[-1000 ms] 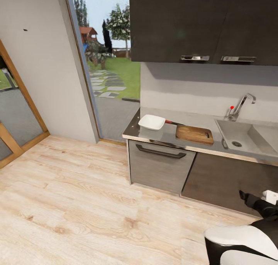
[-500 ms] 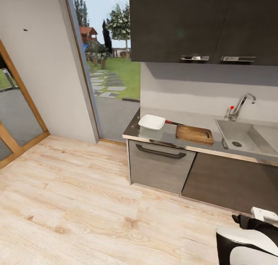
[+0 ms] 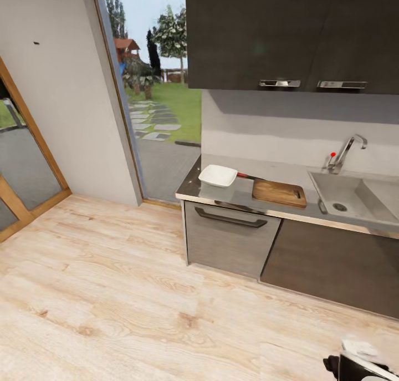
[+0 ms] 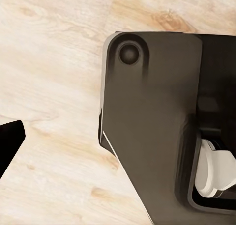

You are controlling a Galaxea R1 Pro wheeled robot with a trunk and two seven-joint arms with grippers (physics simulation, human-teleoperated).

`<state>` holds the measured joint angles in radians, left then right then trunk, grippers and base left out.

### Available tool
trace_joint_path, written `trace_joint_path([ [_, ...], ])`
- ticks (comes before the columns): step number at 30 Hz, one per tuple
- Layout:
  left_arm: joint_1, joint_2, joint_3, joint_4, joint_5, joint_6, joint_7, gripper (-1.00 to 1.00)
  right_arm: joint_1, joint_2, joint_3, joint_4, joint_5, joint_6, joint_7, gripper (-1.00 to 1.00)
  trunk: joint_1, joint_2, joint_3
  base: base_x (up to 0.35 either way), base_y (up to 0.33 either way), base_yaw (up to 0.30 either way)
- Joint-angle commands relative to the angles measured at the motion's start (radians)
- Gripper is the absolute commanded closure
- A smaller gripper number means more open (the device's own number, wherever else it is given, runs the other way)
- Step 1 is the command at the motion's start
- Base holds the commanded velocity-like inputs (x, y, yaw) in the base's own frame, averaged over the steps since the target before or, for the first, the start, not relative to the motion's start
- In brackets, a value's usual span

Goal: In the kitchen, take the Vidalia onion out of the sink, dice it on the chopping board with the paring knife, put the diced onion into the bowl on the countertop, then place both the paring knife and the chopping board into the sink.

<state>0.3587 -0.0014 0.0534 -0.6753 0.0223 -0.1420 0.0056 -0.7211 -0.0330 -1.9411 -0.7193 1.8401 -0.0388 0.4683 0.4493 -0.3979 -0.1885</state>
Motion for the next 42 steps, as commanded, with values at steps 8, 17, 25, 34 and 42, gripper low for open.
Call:
trace_joint_path([
  [8,0.000,0.000,0.000,-0.001,0.002,-0.001,0.001,-1.00,0.043,0.006,-0.011,0.077,0.023,-0.006,-0.010,-1.00,0.001,-0.002,-0.002,0.000,0.000,0.000],
  [17,0.000,0.000,0.000,-0.001,0.002,0.001,0.001,-1.00,0.206,0.089,-0.013,0.173,0.181,-0.011,-0.081,-1.00,0.001,-0.002,-0.002,0.000,0.000,0.000],
  [25,0.000,0.000,0.000,-0.001,0.002,0.001,0.001,-1.00,0.302,0.115,-0.013,0.190,0.192,-0.012,-0.080,-1.00,0.001,-0.002,-0.002,0.000,0.000,0.000],
  [34,0.000,0.000,0.000,0.000,0.003,0.000,0.001,-1.00,0.324,0.117,-0.012,0.207,0.195,-0.011,-0.087,-1.00,0.001,-0.002,-0.002,0.000,0.000,0.000],
  [42,0.000,0.000,0.000,0.002,0.004,0.001,0.001,-1.00,0.324,0.122,-0.012,0.274,0.193,-0.011,-0.089,-1.00,0.001,-0.002,-0.002,0.000,0.000,0.000],
])
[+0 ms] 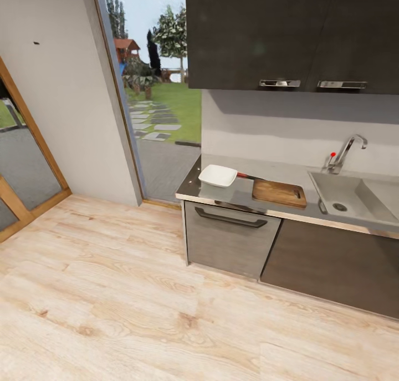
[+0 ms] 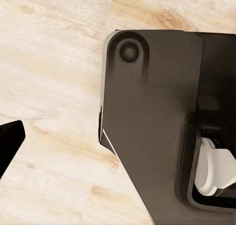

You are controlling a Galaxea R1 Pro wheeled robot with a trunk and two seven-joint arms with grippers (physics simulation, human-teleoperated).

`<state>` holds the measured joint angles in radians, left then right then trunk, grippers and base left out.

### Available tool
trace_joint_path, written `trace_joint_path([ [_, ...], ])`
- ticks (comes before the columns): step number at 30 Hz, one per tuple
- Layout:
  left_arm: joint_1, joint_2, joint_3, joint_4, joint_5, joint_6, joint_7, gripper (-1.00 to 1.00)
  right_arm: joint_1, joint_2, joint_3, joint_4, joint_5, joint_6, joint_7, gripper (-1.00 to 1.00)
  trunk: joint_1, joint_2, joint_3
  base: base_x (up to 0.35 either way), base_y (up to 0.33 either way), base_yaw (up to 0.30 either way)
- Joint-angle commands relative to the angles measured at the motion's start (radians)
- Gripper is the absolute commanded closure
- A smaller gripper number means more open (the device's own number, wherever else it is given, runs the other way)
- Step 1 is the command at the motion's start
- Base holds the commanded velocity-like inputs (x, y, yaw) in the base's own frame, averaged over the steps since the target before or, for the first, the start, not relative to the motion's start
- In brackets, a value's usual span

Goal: In the kitchen, take the Vidalia onion out of the sink, dice it on the chopping board with the paring knife, put the diced onion into the bowl on the countertop, then place both the paring knife and the chopping board into the sink.

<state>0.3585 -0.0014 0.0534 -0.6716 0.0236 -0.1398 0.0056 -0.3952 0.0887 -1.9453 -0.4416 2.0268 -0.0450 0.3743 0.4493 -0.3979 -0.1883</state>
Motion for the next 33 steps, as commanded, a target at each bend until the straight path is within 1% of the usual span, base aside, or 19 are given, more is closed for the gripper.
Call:
trace_joint_path([
  [1,0.000,0.000,0.000,0.000,0.002,-0.001,0.001,-1.00,-0.002,0.001,-0.008,0.029,0.006,-0.005,0.005,-1.00,0.001,-0.002,-0.002,0.000,0.000,0.000],
  [2,0.000,0.000,0.000,0.001,0.002,-0.001,0.001,-1.00,-0.002,0.001,-0.008,0.046,0.006,-0.005,0.005,-1.00,0.001,-0.002,-0.002,0.000,0.000,0.000],
  [4,0.000,-0.002,0.000,0.003,0.002,-0.002,0.001,-1.00,-0.002,0.002,-0.008,0.113,0.005,-0.005,0.005,-1.00,0.001,-0.002,-0.002,0.000,0.000,0.000],
  [8,0.000,-0.006,0.000,0.004,0.001,-0.003,0.001,-1.00,-0.002,0.002,-0.007,0.182,0.004,-0.005,0.005,-1.00,0.001,-0.002,-0.002,0.000,0.000,0.000],
  [15,0.000,-0.005,0.000,0.004,0.001,-0.003,0.001,-1.00,-0.002,-0.006,-0.007,0.199,0.005,-0.005,-0.004,-1.00,0.001,-0.002,-0.002,0.000,0.000,0.000],
  [17,0.000,-0.005,0.000,0.004,0.001,-0.003,0.001,-1.00,-0.002,-0.016,-0.007,0.201,0.005,-0.005,-0.007,-1.00,0.001,-0.002,-0.002,0.000,0.000,0.000],
  [18,0.000,-0.005,0.000,0.004,0.001,-0.003,0.001,-1.00,-0.002,-0.028,-0.007,0.203,0.006,-0.005,-0.007,-1.00,0.001,-0.002,-0.002,0.000,0.000,0.000],
  [20,0.000,-0.005,0.000,0.004,0.001,-0.003,0.001,-1.00,-0.002,-0.036,-0.007,0.204,0.006,-0.006,-0.008,-1.00,0.001,-0.002,-0.002,0.000,0.000,0.000],
  [25,0.000,-0.005,0.000,0.004,0.001,-0.003,0.001,-1.00,-0.001,-0.041,-0.005,0.212,0.006,-0.006,-0.008,-1.00,0.001,-0.002,-0.002,0.000,0.000,0.000],
  [28,0.000,-0.005,0.000,0.004,0.001,-0.003,0.001,-1.00,0.009,-0.044,0.008,0.219,0.004,-0.005,-0.008,-1.00,0.001,-0.002,-0.002,0.000,0.000,0.000],
  [30,0.000,-0.005,0.000,0.004,0.001,-0.003,0.000,-1.00,0.017,-0.048,0.048,0.222,0.001,-0.004,-0.008,-1.00,0.001,-0.002,-0.002,0.000,0.000,0.000],
  [31,0.000,-0.005,0.000,0.004,0.001,-0.003,0.000,-1.00,0.021,-0.050,0.095,0.223,-0.004,-0.004,-0.008,-1.00,0.001,-0.002,-0.002,0.000,0.000,0.000],
  [32,0.000,-0.005,0.000,0.004,0.001,-0.003,0.000,-1.00,0.033,-0.053,0.247,0.248,-0.066,-0.004,-0.008,-1.00,0.001,-0.002,-0.002,0.000,0.000,0.000],
  [33,0.000,-0.005,0.000,0.004,0.001,-0.003,0.000,-1.00,0.035,-0.055,0.305,0.262,-0.117,-0.004,-0.008,-1.00,0.001,-0.002,-0.002,0.000,0.000,0.000],
])
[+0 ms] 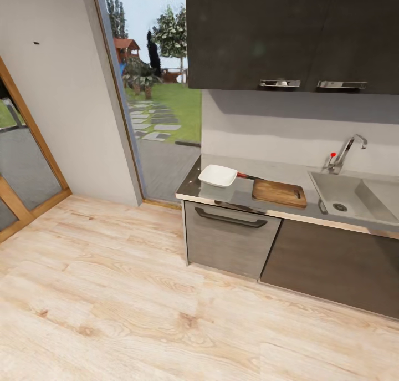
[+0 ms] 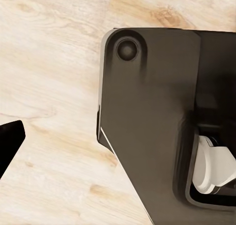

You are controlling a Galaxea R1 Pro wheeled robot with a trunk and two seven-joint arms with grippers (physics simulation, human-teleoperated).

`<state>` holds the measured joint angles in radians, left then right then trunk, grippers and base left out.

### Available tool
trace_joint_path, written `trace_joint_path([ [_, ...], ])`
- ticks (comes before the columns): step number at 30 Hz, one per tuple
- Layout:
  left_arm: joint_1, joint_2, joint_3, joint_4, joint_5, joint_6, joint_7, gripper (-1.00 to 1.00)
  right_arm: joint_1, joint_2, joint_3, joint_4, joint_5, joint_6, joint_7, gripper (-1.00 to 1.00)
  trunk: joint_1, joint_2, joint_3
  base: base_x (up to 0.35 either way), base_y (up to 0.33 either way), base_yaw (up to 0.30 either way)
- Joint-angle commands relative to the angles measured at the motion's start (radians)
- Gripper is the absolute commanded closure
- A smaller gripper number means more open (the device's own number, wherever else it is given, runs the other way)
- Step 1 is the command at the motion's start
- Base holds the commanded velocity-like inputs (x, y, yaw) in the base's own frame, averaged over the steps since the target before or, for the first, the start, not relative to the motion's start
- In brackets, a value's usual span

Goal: In the kitchen, take the Vidalia onion out of the sink, dice it on the chopping board with the paring knife, put the diced onion into the bowl on the countertop, then place both the paring knife and the chopping board into the sink.

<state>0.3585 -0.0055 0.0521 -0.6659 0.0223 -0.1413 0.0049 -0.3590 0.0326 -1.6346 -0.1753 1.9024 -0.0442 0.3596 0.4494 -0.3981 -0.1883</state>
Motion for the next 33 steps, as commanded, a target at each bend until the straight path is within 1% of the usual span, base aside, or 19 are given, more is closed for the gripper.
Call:
trace_joint_path([
  [1,0.000,-0.001,0.002,-0.001,0.002,-0.001,0.000,-1.00,0.000,-0.002,0.051,0.011,-0.055,-0.005,0.007,-1.00,0.001,-0.002,-0.002,0.000,0.000,0.000],
  [2,0.000,-0.001,0.002,-0.001,0.002,-0.001,0.000,-1.00,0.001,-0.005,0.079,0.018,-0.088,-0.005,0.007,-1.00,0.001,-0.002,-0.002,0.000,0.000,0.000],
  [3,0.000,-0.001,0.002,-0.001,0.002,-0.001,0.000,-1.00,0.002,-0.013,0.141,0.037,-0.154,-0.005,0.007,-1.00,0.001,-0.002,-0.002,0.000,0.000,0.000],
  [5,0.000,-0.001,0.002,-0.001,0.002,-0.001,0.000,-1.00,0.004,-0.022,0.210,0.064,-0.218,-0.005,0.007,-1.00,0.001,-0.002,-0.002,0.000,0.000,0.000],
  [6,0.000,-0.001,0.002,-0.001,0.002,-0.001,0.000,-1.00,0.006,-0.046,0.364,0.119,-0.349,-0.003,0.007,-1.00,0.001,-0.002,-0.002,0.000,0.000,0.000],
  [9,0.000,-0.001,0.002,-0.001,0.002,-0.001,0.000,-1.00,0.007,-0.068,0.608,0.149,-0.576,-0.001,0.007,-1.00,0.001,-0.002,-0.002,0.000,0.000,0.000],
  [10,0.000,-0.001,0.002,-0.001,0.002,-0.001,0.000,-1.00,0.007,-0.072,0.693,0.154,-0.660,-0.002,0.007,-1.00,0.001,-0.002,-0.002,0.000,0.000,0.000],
  [11,0.000,-0.001,0.002,-0.001,0.002,-0.001,0.000,-1.00,0.008,-0.074,0.790,0.156,-0.750,-0.002,0.007,-1.00,0.001,-0.002,-0.002,0.000,0.000,0.000],
  [12,0.000,-0.001,0.002,-0.001,0.002,-0.001,0.000,-1.00,0.008,-0.075,0.845,0.157,-0.797,-0.002,0.007,-1.00,0.001,-0.002,-0.002,0.000,0.000,0.000],
  [13,0.000,-0.001,0.002,-0.001,0.002,-0.001,0.000,-1.00,0.008,-0.078,1.083,0.160,-0.995,-0.003,0.006,-1.00,0.001,-0.002,-0.002,0.000,0.000,0.000],
  [14,0.000,-0.001,0.002,-0.001,0.002,-0.001,0.000,-1.00,0.008,-0.079,1.197,0.161,-1.088,-0.004,0.007,-1.00,0.001,-0.002,-0.002,0.000,0.000,0.000],
  [15,0.000,-0.001,0.002,-0.001,0.002,-0.001,0.000,-1.00,0.008,-0.079,1.249,0.161,-1.131,-0.004,0.007,-1.00,0.001,-0.002,-0.002,0.000,0.000,0.000],
  [16,0.000,-0.001,0.002,-0.001,0.002,-0.001,0.000,-1.00,0.008,-0.079,1.341,0.162,-1.206,-0.004,0.007,-1.00,0.001,-0.002,-0.002,0.000,0.000,0.000],
  [17,0.000,-0.001,0.002,-0.001,0.002,-0.001,0.000,-1.00,0.008,-0.079,1.380,0.162,-1.238,-0.004,0.007,-1.00,0.001,-0.002,-0.002,0.000,0.000,0.000],
  [18,0.000,-0.001,0.002,-0.001,0.002,-0.001,0.000,-1.00,0.008,-0.078,1.442,0.162,-1.288,-0.003,0.007,-1.00,0.001,-0.002,-0.002,0.000,0.000,0.000],
  [20,0.000,-0.001,0.002,0.000,0.002,-0.001,0.000,-1.00,0.008,-0.078,1.496,0.162,-1.333,-0.004,0.007,-1.00,0.001,-0.002,-0.002,0.000,0.000,0.000],
  [24,0.000,-0.001,0.002,0.000,0.002,-0.001,0.000,-1.00,0.008,-0.074,1.538,0.158,-1.366,-0.005,0.007,-1.00,0.001,-0.002,-0.002,0.000,0.000,0.000],
  [28,0.000,-0.002,0.002,0.001,0.002,0.000,0.000,-1.00,0.008,-0.069,1.550,0.155,-1.374,-0.005,0.007,-1.00,0.001,-0.002,-0.002,0.000,0.000,0.000],
  [33,0.000,-0.002,0.002,0.002,0.002,0.000,0.000,-1.00,0.008,-0.068,1.553,0.154,-1.375,-0.005,0.007,-1.00,0.001,-0.002,-0.002,0.000,0.000,0.000],
])
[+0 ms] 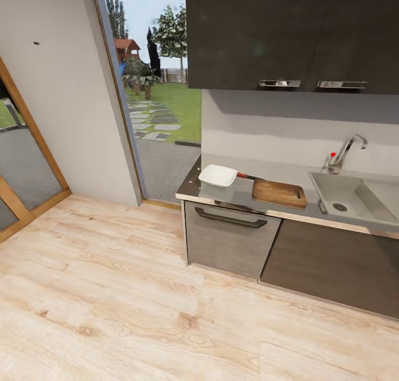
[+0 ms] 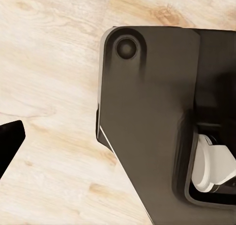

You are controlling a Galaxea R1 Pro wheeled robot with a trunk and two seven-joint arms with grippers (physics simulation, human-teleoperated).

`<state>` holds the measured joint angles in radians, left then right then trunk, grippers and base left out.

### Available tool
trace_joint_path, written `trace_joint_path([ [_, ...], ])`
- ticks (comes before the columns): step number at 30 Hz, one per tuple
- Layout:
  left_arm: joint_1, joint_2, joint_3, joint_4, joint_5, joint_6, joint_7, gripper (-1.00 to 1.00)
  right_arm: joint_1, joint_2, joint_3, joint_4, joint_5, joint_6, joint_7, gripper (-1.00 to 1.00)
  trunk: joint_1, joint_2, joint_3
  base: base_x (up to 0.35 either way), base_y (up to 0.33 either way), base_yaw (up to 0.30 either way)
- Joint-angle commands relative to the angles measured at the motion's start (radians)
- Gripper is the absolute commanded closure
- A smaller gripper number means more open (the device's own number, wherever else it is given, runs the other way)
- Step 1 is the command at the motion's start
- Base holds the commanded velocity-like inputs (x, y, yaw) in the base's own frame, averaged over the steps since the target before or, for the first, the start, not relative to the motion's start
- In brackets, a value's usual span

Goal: In the kitchen, take the Vidalia onion out of the sink, dice it on the chopping board with the paring knife, put the diced onion into the bowl on the countertop, then place both the paring knife and the chopping board into the sink.

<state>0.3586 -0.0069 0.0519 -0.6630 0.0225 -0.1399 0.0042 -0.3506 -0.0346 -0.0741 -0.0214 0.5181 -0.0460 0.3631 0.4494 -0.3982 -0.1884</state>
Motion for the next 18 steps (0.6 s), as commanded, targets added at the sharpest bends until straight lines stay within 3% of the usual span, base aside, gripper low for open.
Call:
trace_joint_path([
  [1,0.000,-0.001,0.002,-0.001,0.002,-0.001,0.000,-1.00,-0.001,0.001,-0.008,0.000,0.010,-0.003,0.003,-1.00,0.001,-0.002,-0.002,0.000,0.000,0.000],
  [7,0.000,-0.001,0.002,-0.001,0.002,-0.002,0.000,-1.00,-0.001,0.006,-0.007,0.000,0.007,-0.002,0.005,-1.00,0.001,-0.002,-0.002,0.000,0.000,0.000],
  [18,0.000,-0.002,0.001,-0.001,0.002,-0.001,0.000,-1.00,-0.001,0.048,-0.008,0.000,0.004,-0.002,0.008,-1.00,0.001,-0.002,-0.002,0.000,0.000,0.000],
])
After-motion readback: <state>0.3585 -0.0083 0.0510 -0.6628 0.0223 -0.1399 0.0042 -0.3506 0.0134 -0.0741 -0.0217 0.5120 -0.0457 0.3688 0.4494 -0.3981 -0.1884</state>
